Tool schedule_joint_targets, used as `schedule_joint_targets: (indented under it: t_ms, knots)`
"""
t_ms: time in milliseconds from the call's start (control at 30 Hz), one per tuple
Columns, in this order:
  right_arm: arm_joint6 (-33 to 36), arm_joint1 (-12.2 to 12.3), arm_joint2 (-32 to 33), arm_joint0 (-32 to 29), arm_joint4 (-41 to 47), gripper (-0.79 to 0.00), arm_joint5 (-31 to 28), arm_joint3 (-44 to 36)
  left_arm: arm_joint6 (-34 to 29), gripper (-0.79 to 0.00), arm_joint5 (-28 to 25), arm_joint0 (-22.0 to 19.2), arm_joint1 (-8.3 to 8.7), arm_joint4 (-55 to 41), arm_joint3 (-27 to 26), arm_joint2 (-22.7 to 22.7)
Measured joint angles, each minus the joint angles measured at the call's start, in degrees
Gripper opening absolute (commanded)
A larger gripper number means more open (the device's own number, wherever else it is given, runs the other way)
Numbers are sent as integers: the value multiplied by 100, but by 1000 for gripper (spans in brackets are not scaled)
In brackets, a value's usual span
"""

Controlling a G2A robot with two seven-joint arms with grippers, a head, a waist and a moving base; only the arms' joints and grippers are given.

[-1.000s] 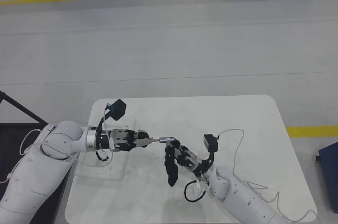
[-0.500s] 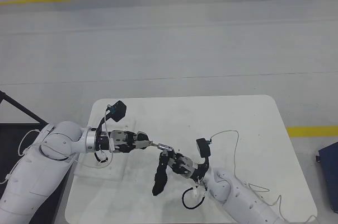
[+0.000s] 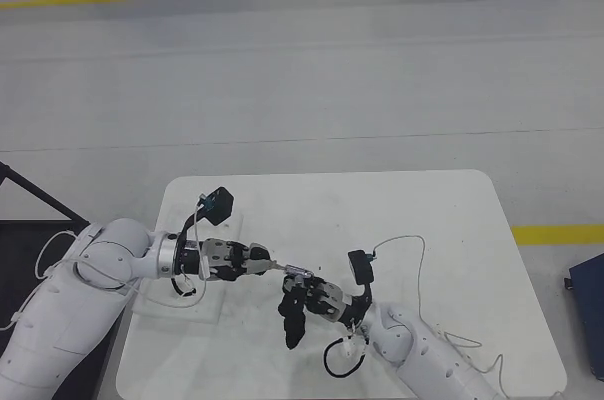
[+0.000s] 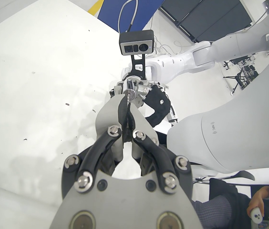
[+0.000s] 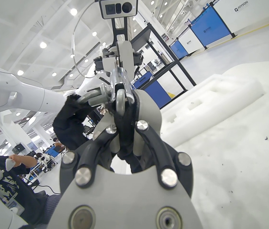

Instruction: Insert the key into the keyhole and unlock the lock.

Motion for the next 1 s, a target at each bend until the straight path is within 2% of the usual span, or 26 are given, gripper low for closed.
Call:
schedule_joint_targets:
  t_ms: [200, 600, 1000]
  knots:
    - [59, -32, 69, -34, 2, -785, -3, -1, 255, -785, -258, -42, 20, 262, -146, 141]
    - [140, -98, 185, -65, 57, -785, -137, -14, 1512, -785, -1474, 51, 125, 1836, -11, 57]
    - [224, -160, 250, -111, 103, -785, -164, -35, 2409, -785, -1479, 341, 121, 2756, -331, 16]
